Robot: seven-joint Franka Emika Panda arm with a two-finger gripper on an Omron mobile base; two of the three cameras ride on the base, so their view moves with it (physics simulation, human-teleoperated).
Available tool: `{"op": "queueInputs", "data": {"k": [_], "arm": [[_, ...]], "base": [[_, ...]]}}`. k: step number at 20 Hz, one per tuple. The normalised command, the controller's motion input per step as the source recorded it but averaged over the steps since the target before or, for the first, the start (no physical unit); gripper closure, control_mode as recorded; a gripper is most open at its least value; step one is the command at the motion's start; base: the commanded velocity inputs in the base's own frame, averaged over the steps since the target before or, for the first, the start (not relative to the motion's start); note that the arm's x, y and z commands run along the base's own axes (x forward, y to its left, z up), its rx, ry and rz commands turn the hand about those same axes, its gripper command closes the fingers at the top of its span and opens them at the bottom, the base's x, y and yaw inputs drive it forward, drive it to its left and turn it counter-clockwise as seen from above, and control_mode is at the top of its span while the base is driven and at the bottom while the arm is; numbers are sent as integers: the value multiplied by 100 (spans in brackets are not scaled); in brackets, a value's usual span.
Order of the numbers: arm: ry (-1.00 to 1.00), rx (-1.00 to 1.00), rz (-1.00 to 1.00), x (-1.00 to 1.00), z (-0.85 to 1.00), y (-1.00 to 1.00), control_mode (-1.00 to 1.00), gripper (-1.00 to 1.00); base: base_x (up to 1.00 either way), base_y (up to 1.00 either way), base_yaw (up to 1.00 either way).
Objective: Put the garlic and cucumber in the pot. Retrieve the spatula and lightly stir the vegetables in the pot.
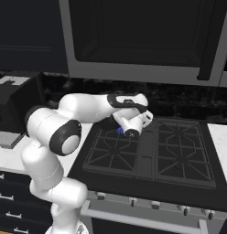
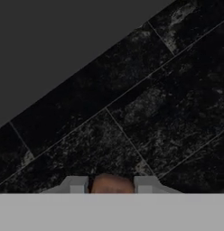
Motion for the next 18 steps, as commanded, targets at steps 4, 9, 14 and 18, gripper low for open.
{"op": "queueInputs", "data": {"k": [4,9,14,18], "arm": [[0,0,-15,-48,52,1,-100,100],[0,0,-22,-30,79,2,-100,100],[8,-3,-24,-7,22,14,-100,100],[24,-1,-13,24,-13,47,-100,100]], "base": [[0,0,0],[0,0,0],[0,0,0],[0,0,0]]}}
